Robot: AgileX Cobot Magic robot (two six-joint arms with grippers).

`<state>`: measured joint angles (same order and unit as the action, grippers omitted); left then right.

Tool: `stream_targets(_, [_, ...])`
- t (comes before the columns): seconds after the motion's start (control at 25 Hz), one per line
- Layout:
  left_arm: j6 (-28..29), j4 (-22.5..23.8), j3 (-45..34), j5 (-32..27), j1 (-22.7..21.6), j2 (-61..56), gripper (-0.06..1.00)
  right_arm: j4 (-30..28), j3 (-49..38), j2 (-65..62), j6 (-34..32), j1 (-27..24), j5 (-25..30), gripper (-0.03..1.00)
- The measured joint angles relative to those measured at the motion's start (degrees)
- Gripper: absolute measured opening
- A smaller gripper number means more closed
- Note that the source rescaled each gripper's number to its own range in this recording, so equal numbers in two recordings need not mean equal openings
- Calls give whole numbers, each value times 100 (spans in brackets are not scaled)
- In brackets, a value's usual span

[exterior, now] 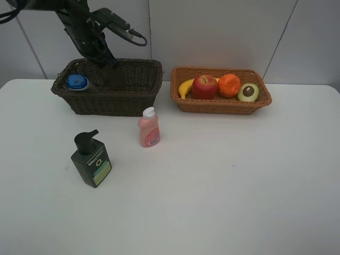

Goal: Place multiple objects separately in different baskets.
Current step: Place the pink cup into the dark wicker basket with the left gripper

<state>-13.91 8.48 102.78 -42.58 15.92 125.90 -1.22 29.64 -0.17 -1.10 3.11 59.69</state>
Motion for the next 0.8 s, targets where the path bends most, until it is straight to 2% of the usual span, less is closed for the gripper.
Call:
stream_targets(0.04, [0,-5,0,0,0,0,16,0,0,0,0,0,0,100])
stream_targets(0.16, [0,-5,0,0,0,0,58,0,0,0,0,0,0,100])
stream_targets(0.24, [0,-10,0,0,0,0,82,0,0,0,0,0,0,100])
stream_targets(0.28, [0,-10,0,0,0,0,90,0,0,0,0,0,0,100])
stream_targets(0.4, [0,-10,0,-35,0,0,98,0,0,0,0,0,0,100])
stream_targets(0.8, [-1,-10,0,-112,0,0,100,0,0,0,0,0,0,100])
